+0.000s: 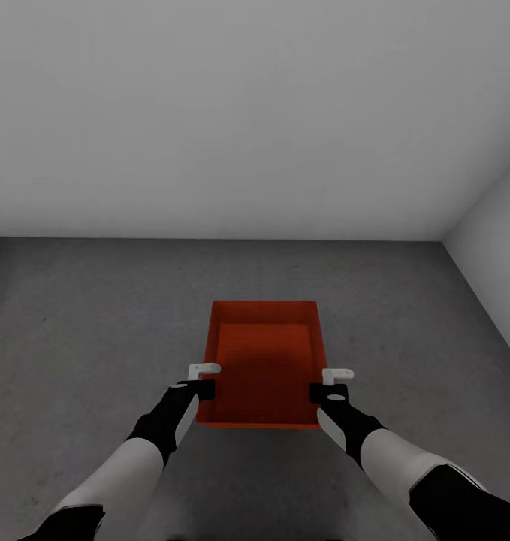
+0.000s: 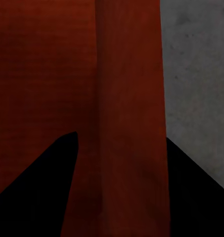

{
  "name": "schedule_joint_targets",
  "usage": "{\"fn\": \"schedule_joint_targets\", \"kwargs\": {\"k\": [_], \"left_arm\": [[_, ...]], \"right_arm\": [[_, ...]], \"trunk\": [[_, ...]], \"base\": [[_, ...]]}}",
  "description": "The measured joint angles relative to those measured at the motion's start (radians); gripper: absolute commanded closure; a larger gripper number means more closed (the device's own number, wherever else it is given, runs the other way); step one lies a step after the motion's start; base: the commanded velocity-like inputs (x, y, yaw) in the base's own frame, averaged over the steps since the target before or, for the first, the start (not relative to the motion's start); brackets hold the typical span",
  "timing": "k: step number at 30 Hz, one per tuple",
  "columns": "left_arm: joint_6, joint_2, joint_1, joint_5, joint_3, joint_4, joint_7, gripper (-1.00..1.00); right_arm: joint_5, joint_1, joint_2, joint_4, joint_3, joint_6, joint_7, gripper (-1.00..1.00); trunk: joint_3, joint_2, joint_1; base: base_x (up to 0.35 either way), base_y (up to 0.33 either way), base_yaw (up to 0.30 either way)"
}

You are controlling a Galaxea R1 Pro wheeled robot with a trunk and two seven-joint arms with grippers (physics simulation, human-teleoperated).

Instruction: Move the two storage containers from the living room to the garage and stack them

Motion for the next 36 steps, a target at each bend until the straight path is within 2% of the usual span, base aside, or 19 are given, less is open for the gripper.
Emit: {"fn": "schedule_joint_targets", "kwargs": {"k": [5, 14, 19, 31, 36], "left_arm": [[0.000, 0.000, 0.000, 0.000, 0.000, 0.000, 0.000, 1.00], [0.000, 0.000, 0.000, 0.000, 0.000, 0.000, 0.000, 1.00], [0.000, 0.000, 0.000, 0.001, 0.000, 0.000, 0.000, 1.00], [0.000, 0.000, 0.000, -0.001, 0.000, 0.000, -0.001, 1.00], [0.000, 0.000, 0.000, 0.000, 0.000, 0.000, 0.000, 1.00]], "right_arm": [[0.000, 0.000, 0.000, 0.000, 0.000, 0.000, 0.000, 1.00], [-0.001, 0.000, -0.001, 0.000, 0.000, 0.000, 0.000, 1.00], [0.000, 0.000, -0.001, 0.000, 0.001, 0.000, 0.000, 1.00], [0.001, 0.000, -0.001, 0.000, -0.001, 0.000, 0.000, 1.00], [0.001, 0.000, 0.000, 0.000, -0.001, 0.000, 0.000, 1.00]], "trunk": [[0.000, 0.000, 0.000], [-0.028, -0.063, 0.034], [-0.028, -0.063, 0.035], [-0.066, -0.147, 0.080], [-0.066, -0.147, 0.081]], "base": [[0.000, 0.000, 0.000], [0.000, 0.000, 0.000], [0.000, 0.000, 0.000], [0.000, 0.000, 0.000], [0.000, 0.000, 0.000]]}}
